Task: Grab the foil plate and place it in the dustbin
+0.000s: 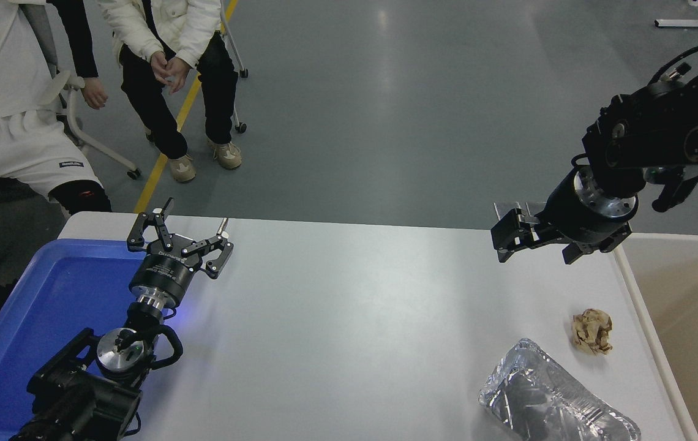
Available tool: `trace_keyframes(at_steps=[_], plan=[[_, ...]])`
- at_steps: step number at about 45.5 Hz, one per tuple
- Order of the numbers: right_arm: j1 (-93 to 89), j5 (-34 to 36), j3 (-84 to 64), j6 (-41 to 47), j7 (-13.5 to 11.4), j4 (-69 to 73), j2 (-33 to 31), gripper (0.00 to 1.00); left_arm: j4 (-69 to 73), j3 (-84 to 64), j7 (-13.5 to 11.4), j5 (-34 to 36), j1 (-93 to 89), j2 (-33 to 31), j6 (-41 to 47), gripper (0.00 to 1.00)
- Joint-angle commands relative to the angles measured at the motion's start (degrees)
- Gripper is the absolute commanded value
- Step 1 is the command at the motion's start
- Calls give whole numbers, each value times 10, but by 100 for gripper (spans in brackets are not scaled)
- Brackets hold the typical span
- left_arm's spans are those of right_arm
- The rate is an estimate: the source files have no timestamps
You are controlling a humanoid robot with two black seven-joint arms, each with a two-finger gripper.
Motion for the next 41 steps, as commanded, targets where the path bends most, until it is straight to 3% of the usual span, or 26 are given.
trace_keyframes(at_steps=[1,18,30,41], plan=[[-1,-3,-2,3,0,-4,1,100,0,0,0,0,0,0,-1,99],[-45,-4,-6,3,1,-114,-8,100,0,0,0,0,0,0,-1,99],[-49,-9,22,1,3,-121,-69,100,0,0,0,0,0,0,0,99],[-58,-15,60,-3,2,-117,-171,100,0,0,0,0,0,0,0,99]])
